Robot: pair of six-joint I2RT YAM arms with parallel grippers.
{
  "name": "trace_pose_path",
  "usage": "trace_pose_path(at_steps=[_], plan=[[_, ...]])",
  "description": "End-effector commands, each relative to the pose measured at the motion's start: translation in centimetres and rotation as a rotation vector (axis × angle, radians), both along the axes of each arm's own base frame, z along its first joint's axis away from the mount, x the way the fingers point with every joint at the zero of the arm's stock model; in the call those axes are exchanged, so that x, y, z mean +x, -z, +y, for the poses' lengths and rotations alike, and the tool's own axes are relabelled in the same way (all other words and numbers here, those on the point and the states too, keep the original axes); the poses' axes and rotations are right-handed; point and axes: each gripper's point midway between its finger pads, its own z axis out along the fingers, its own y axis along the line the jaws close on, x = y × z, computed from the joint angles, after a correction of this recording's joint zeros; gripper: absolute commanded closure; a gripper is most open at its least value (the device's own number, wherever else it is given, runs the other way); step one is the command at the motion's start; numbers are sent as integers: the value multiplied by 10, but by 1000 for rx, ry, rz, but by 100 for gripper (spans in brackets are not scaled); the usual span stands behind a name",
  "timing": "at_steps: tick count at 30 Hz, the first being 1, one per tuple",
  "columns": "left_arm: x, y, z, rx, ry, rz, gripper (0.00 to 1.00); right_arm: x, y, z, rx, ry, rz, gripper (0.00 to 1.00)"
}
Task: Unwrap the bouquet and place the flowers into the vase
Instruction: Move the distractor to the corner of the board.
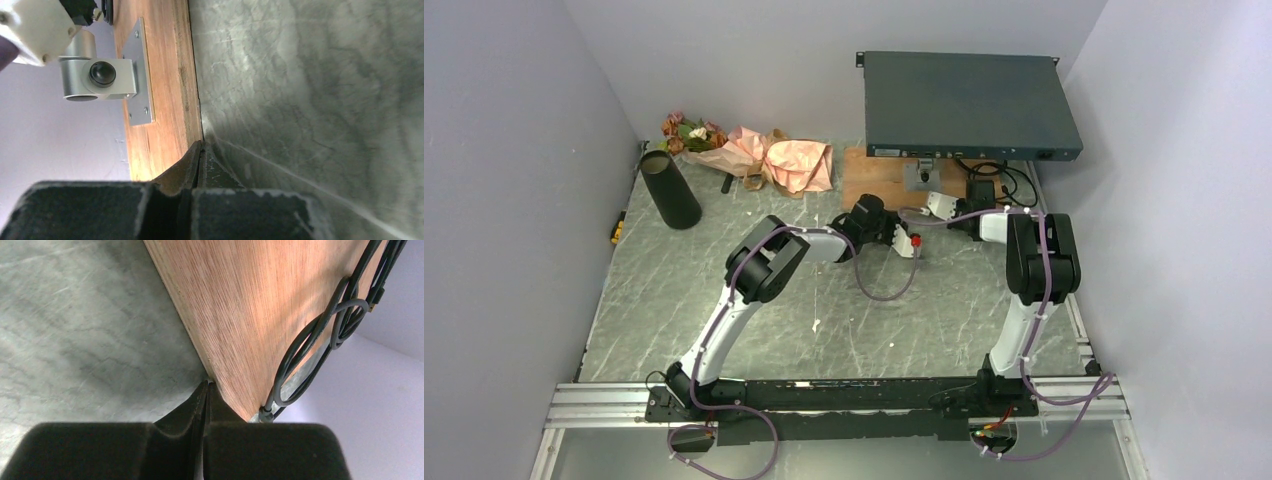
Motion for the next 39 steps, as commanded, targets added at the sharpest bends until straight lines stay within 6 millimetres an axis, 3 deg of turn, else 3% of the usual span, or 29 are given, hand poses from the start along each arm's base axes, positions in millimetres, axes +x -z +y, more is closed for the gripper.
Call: trace_pose_path(at_steps=[1, 5, 16, 23, 26, 31, 39], plan=[[74, 60, 116, 163, -312, 43, 100, 18, 8, 1, 47, 17, -41, 100], [81, 59, 121, 161, -320, 36, 100, 27, 8, 13, 45, 5, -46, 100], [104, 61, 128, 148, -338, 25, 100, 55, 6, 8, 40, 58, -65, 100], [89, 49, 119, 124, -271, 16, 100, 50, -2, 14, 52, 32, -68, 100], [74, 31, 114, 92, -255, 47, 100, 39, -15, 28, 78, -2, -75, 100], [24, 5, 116, 77, -199, 92, 100, 11, -42, 64, 157, -77, -82, 100], [-65, -46, 143, 53, -198, 248, 100, -63, -70, 129, 268, -224, -41, 100]])
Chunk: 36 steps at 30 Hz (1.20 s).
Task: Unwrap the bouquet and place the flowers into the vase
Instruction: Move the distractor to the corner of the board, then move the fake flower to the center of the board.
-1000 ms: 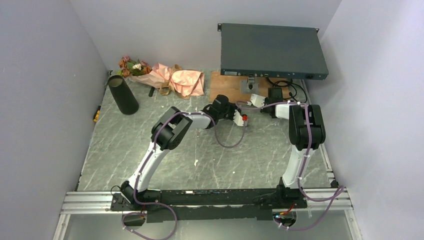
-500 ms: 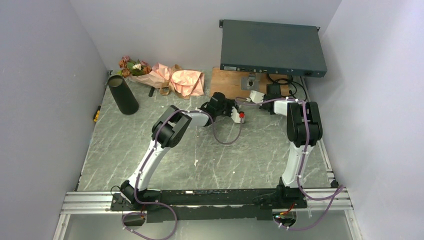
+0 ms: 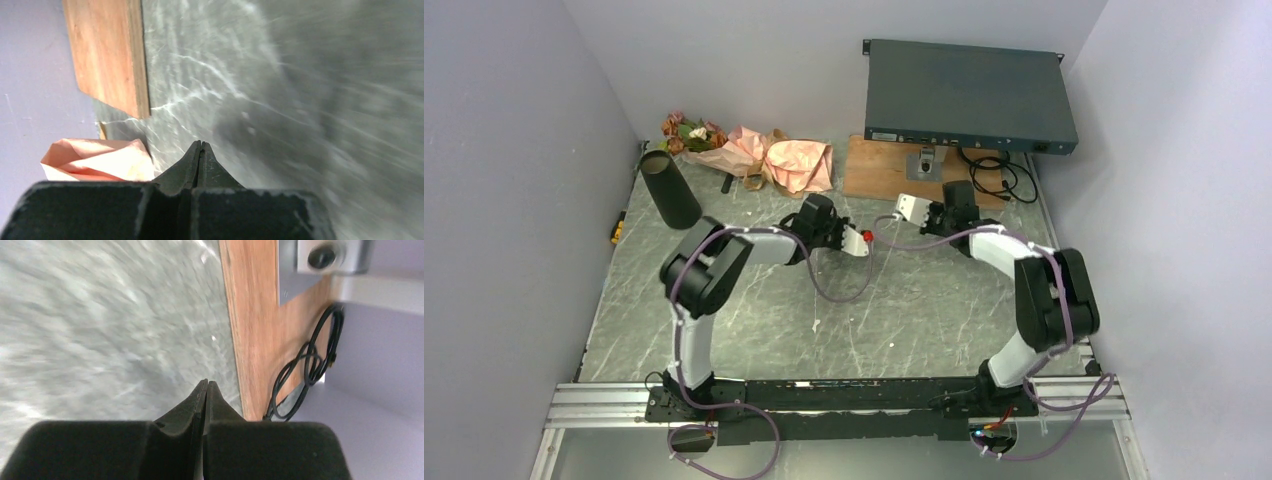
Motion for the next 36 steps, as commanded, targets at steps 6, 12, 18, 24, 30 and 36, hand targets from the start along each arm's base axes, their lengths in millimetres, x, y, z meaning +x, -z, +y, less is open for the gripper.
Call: trace_pose_path(at_steps=[6, 12, 18, 24, 30, 36], plan=[[-107, -81, 39, -75, -75, 244, 100, -94, -53, 72, 236, -163, 27, 100], [-117, -139, 79, -220, -336, 425, 69, -128, -103, 85, 444, -83, 37, 75], [-59, -176, 121, -475, -676, 582, 1, -138, -145, 87, 604, 19, 27, 21], [37, -201, 142, -737, -947, 482, 1, -135, -186, 88, 733, 98, -21, 0], [103, -179, 133, -750, -970, 428, 0, -126, -227, 76, 845, 191, -167, 0], [130, -142, 116, -801, -918, 448, 1, -126, -247, 73, 895, 214, -217, 0]])
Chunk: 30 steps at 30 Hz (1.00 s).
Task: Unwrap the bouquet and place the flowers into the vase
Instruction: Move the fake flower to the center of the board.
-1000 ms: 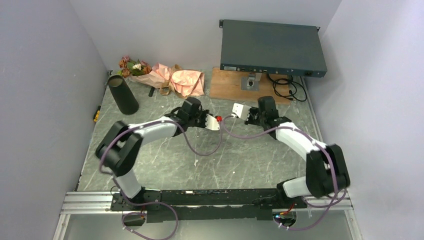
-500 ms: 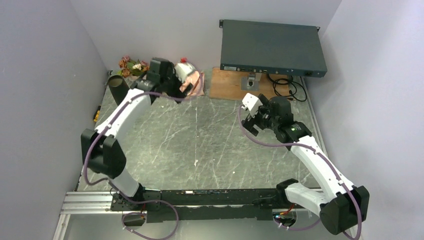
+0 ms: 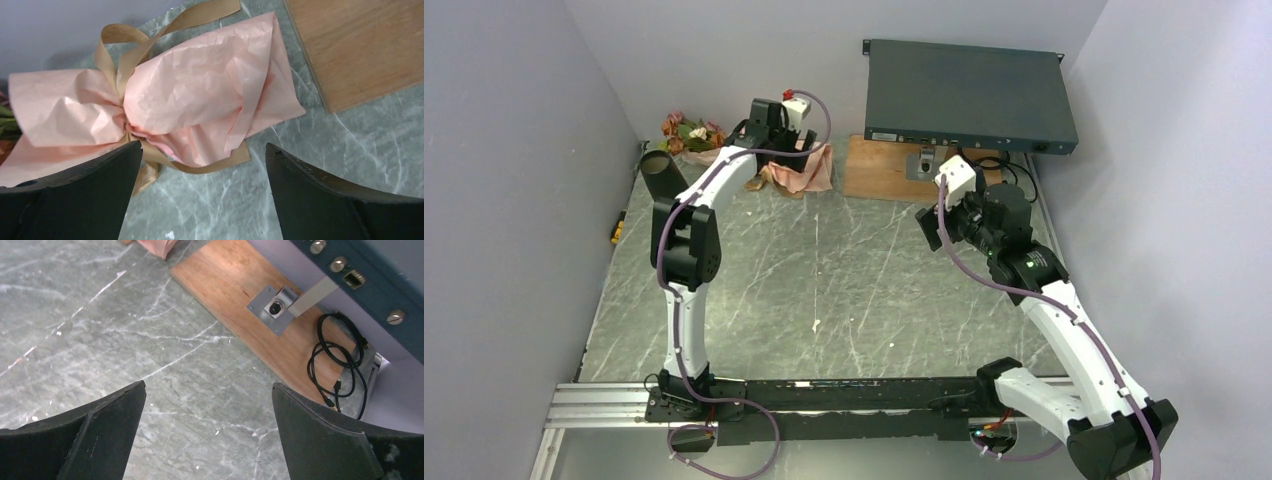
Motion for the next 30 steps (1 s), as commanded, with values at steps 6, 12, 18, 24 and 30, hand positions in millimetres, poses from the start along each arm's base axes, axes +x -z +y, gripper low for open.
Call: trace_pose_path(at_steps=[6, 12, 18, 24, 30], plan=[[30, 33, -19, -83, -4, -69, 13, 4, -47, -5, 94, 63, -109, 0], [33, 62, -27, -96, 20, -33, 24, -1, -43, -2, 95, 44, -91, 0], [34, 85, -35, -120, 13, 12, 32, 0, -39, -5, 64, 47, -81, 0], [24, 105, -45, -116, 31, 42, 34, 1, -36, -5, 37, 35, -77, 0], [9, 85, -58, -117, 72, -31, 43, 3, -33, -5, 28, 37, -71, 0]])
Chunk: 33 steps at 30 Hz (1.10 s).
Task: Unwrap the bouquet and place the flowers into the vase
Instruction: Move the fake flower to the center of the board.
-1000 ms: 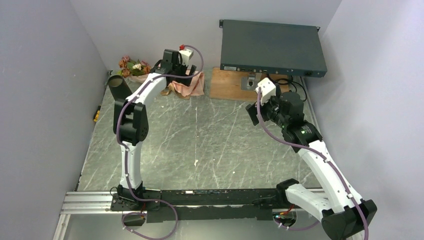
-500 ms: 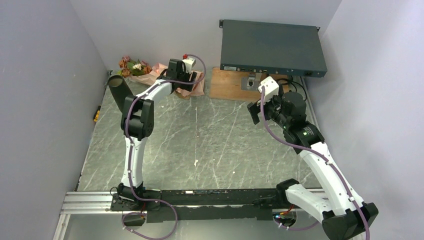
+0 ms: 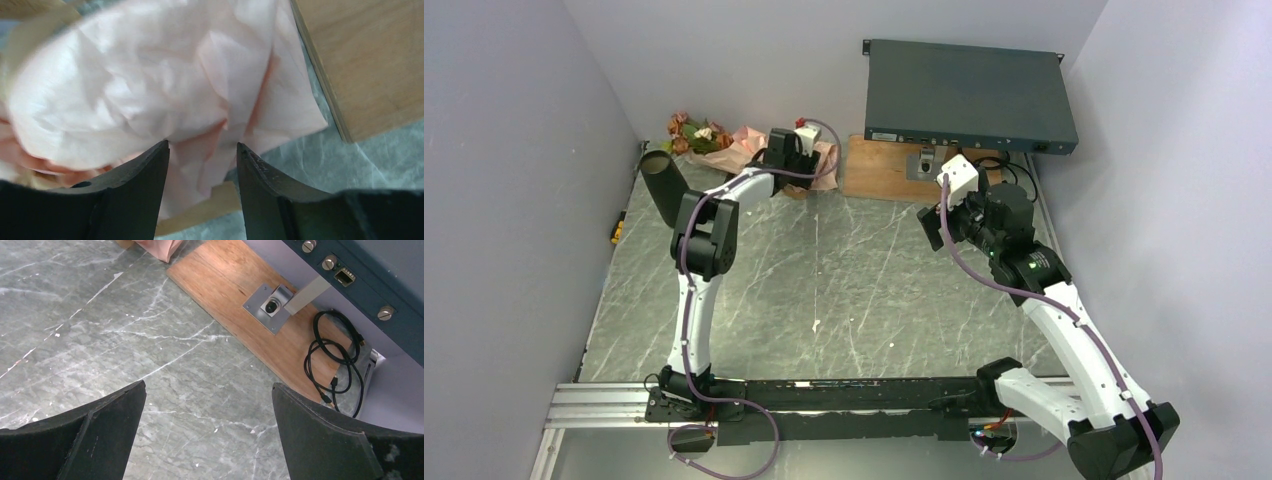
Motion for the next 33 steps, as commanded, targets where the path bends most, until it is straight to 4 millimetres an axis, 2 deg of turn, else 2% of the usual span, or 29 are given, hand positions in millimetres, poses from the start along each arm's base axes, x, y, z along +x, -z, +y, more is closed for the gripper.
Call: trace_pose_path(at_steps=[1, 4, 6, 12, 19, 25, 31, 33], plan=[[-20, -23, -27, -27, 71, -79, 44, 4, -21, -1, 11, 7, -54, 0], [-25, -32, -31, -33, 68, -101, 47, 3, -20, 0, 14, 5, -53, 0], [-26, -29, -32, -25, 64, -93, 47, 4, -18, 0, 16, 6, -51, 0], [-8, -20, -27, -23, -10, -84, 50, 5, -19, 1, 18, 6, -48, 0], [5, -23, -33, -46, -29, -125, 54, 3, -17, -1, 6, 3, -49, 0], [11, 1, -34, -28, -41, -84, 54, 5, -16, 1, 4, -1, -47, 0], [10, 23, -28, -2, -68, -52, 53, 7, -16, 0, -7, -1, -53, 0], [4, 30, -27, 0, -70, -16, 53, 7, -16, 0, -9, -3, -54, 0]])
